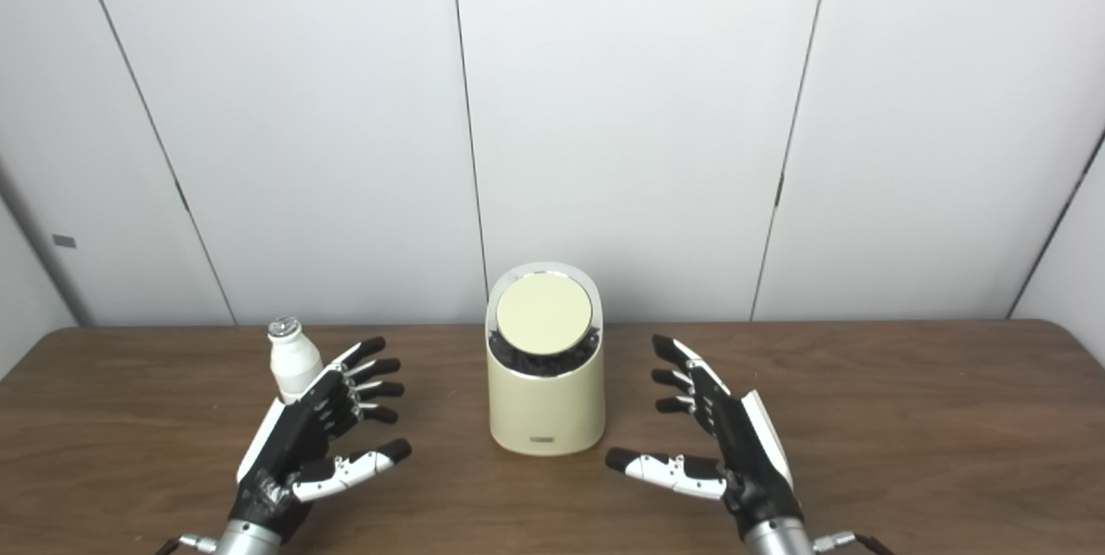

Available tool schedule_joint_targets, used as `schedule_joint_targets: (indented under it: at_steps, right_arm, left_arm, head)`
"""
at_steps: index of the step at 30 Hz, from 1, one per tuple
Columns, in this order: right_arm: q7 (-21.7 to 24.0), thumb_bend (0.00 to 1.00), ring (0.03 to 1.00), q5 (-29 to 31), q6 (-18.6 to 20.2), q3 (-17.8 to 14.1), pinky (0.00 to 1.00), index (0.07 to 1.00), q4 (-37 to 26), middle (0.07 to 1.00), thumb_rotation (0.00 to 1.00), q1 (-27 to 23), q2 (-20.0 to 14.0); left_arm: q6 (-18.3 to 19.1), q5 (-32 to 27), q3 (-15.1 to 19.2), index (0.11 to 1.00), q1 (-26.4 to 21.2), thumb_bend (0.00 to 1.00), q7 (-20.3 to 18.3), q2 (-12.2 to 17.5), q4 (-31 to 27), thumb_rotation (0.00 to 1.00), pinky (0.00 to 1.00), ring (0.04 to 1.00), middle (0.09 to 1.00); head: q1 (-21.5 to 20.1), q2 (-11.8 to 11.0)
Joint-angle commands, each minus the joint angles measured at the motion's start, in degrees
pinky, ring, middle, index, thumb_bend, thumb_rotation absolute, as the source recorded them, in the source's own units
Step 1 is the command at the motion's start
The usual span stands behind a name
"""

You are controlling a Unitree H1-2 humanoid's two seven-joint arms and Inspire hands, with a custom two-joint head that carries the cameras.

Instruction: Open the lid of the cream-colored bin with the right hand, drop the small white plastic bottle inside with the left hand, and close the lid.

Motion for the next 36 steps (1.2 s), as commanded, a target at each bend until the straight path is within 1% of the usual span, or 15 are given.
schedule_joint_targets:
  at_steps: [1, 2, 5, 8, 9, 10, 11, 15, 17, 19, 22, 29, 31, 35, 36]
  right_arm:
    - [-0.3, 0.77, 0.824, -1.3, 0.0, 0.4, 0.66, 0.881, -2.1, 0.893, 0.31, -4.0, 0.0]
    - [0.1, 0.75, 0.834, -1.9, 1.4, 0.6, 0.67, 0.897, -2.4, 0.905, 0.38, -4.7, -0.2]
    - [1.2, 0.72, 0.853, -3.2, 5.1, 1.1, 0.68, 0.926, -3.4, 0.928, 0.47, -7.5, -0.5]
    - [1.7, 0.73, 0.87, -5.4, 9.4, 1.7, 0.68, 0.942, -3.9, 0.936, 0.48, -10.6, -0.8]
    - [1.8, 0.74, 0.876, -6.4, 10.9, 2.0, 0.7, 0.947, -4.1, 0.939, 0.49, -11.7, -1.0]
    - [1.9, 0.74, 0.883, -7.2, 12.2, 2.2, 0.73, 0.955, -4.2, 0.947, 0.47, -12.6, -1.1]
    - [1.8, 0.75, 0.881, -7.9, 13.2, 2.4, 0.74, 0.955, -4.1, 0.947, 0.47, -13.6, -1.1]
    - [0.4, 0.79, 0.889, -9.7, 14.7, 2.4, 0.76, 0.957, -2.1, 0.989, 0.39, -17.7, -0.6]
    - [-0.4, 0.82, 0.891, -11.6, 15.1, 2.8, 0.73, 0.976, -0.7, 0.998, 0.38, -19.8, -0.7]
    - [-0.8, 0.83, 0.891, -13.2, 15.7, 3.3, 0.71, 0.99, 0.1, 1.0, 0.4, -21.1, -0.9]
    - [-0.6, 0.84, 0.899, -15.2, 18.5, 3.8, 0.7, 0.999, 1.2, 1.0, 0.42, -23.4, -0.9]
    - [-4.2, 0.87, 0.919, -19.1, 18.8, 5.1, 0.68, 1.0, 5.3, 1.0, 0.42, -26.7, 0.0]
    - [-4.8, 0.88, 0.926, -19.6, 18.7, 5.4, 0.69, 1.0, 6.0, 1.0, 0.42, -26.9, 0.0]
    - [-5.1, 0.89, 0.948, -21.3, 19.0, 6.4, 0.72, 1.0, 6.9, 1.0, 0.43, -27.6, -0.3]
    - [-5.0, 0.9, 0.955, -21.7, 19.0, 6.7, 0.74, 1.0, 7.1, 1.0, 0.42, -27.8, -0.4]
  left_arm:
    - [-3.0, -0.1, -0.1, 0.906, -2.6, 0.69, -0.5, 0.7, -0.2, 0.04, 0.62, 0.745, 0.822]
    - [-3.2, -0.3, -0.1, 0.906, -2.7, 0.69, -0.6, 0.7, 0.2, 0.04, 0.61, 0.744, 0.822]
    - [-3.8, -0.5, -0.1, 0.908, -3.1, 0.69, -0.9, 0.7, 1.1, 0.04, 0.62, 0.745, 0.822]
    - [-4.0, -0.3, -0.1, 0.904, -3.3, 0.69, -1.1, 0.6, 1.6, 0.05, 0.62, 0.746, 0.823]
    - [-4.2, -0.1, -0.1, 0.903, -3.4, 0.69, -1.1, 0.5, 1.8, 0.05, 0.62, 0.744, 0.823]
    - [-4.2, 0.0, -0.1, 0.902, -3.5, 0.69, -1.1, 0.5, 2.0, 0.05, 0.62, 0.742, 0.821]
    - [-4.2, 0.0, -0.1, 0.901, -3.5, 0.69, -1.0, 0.4, 2.0, 0.05, 0.62, 0.742, 0.821]
    - [-4.1, 0.2, -0.2, 0.899, -3.5, 0.7, -1.0, 0.2, 2.1, 0.06, 0.61, 0.742, 0.818]
    - [-4.5, -0.3, -0.3, 0.903, -3.6, 0.7, -1.3, 0.2, 2.2, 0.05, 0.62, 0.745, 0.818]
    - [-4.6, -0.2, -0.3, 0.903, -3.6, 0.7, -1.3, 0.2, 2.3, 0.05, 0.63, 0.745, 0.818]
    - [-4.0, 0.2, -0.4, 0.903, -3.5, 0.7, -1.1, 0.1, 1.9, 0.06, 0.63, 0.745, 0.819]
    - [-3.7, -0.1, -0.5, 0.904, -3.6, 0.7, -1.2, 0.0, 1.6, 0.06, 0.62, 0.748, 0.823]
    - [-3.7, 0.3, -0.5, 0.904, -3.7, 0.7, -0.9, -0.1, 1.7, 0.05, 0.62, 0.748, 0.822]
    - [-4.1, 0.3, -0.6, 0.896, -3.9, 0.73, -1.0, -0.2, 2.2, 0.09, 0.62, 0.738, 0.817]
    - [-4.3, -0.1, -0.7, 0.895, -4.0, 0.74, -1.2, -0.3, 2.4, 0.1, 0.61, 0.734, 0.813]
  head:
    - [-0.5, -0.3]
    - [-0.6, -0.4]
    - [-0.8, -0.5]
    - [-1.1, -0.7]
    - [-1.1, -0.8]
    - [-1.0, -0.8]
    - [-1.0, -0.8]
    - [-1.0, -1.0]
    - [-1.0, -1.0]
    - [-1.0, -1.0]
    - [-1.0, -0.9]
    - [-0.7, -0.9]
    - [-0.8, -0.9]
    - [-0.8, -0.8]
    - [-0.8, -0.9]
